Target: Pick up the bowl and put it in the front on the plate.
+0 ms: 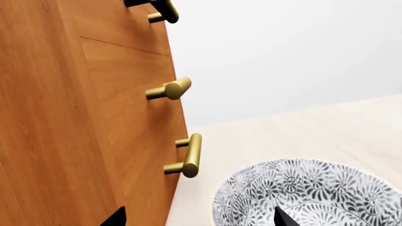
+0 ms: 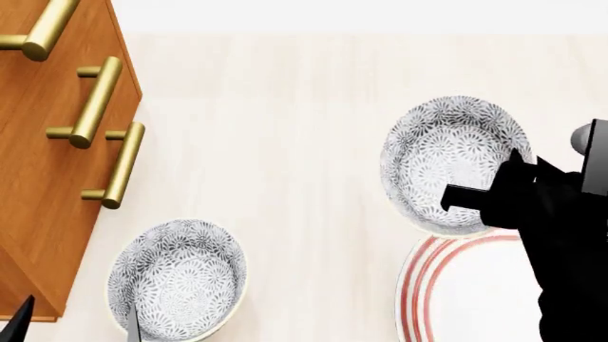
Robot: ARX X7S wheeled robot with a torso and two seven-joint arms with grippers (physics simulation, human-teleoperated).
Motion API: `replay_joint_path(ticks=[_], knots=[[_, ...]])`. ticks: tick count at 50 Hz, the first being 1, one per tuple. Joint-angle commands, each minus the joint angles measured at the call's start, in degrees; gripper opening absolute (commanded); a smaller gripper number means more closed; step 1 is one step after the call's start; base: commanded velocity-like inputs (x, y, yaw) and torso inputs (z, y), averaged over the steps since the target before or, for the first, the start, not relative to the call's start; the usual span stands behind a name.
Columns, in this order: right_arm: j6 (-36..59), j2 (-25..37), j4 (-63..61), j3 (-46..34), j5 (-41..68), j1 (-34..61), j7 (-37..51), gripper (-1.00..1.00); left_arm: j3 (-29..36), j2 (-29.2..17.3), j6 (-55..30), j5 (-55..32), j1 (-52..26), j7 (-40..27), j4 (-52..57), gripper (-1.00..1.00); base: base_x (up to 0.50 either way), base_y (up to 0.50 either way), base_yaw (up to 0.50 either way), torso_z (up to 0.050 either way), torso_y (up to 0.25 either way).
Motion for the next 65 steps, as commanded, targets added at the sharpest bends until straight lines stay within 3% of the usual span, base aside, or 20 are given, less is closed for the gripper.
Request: replay_joint_path(ticks=[1, 6, 28, 65], knots=[[-3.8, 13.0, -11.8, 1.3, -1.2, -8.9, -1.7, -1.0, -0.8, 0.7, 0.0, -0.7, 0.4, 1.1, -0.5, 1.0, 0.0, 0.0, 0.0, 0.0, 0.0], [-6.5, 18.0, -14.0, 1.8, 0.6, -11.7, -3.7, -1.0, -0.6, 0.6, -0.5, -0.5, 0.5, 1.1, 0.0, 1.0, 0.0, 0.0, 0.0, 0.0, 0.0], [-9.5, 21.5, -13.2, -0.2, 3.8, -18.2, -7.3, -1.0, -0.3, 0.3, -2.5, -0.1, 0.0, 0.4, 1.1, 1.0, 0.0, 0.0, 0.0, 0.0, 0.0], [-9.8, 18.5, -9.7, -0.7, 3.3, -19.4, -7.2, -1.0, 0.5, -0.2, -2.1, -0.1, -0.2, -0.2, 0.7, 1.0, 0.0, 0.0, 0.0, 0.0, 0.0]])
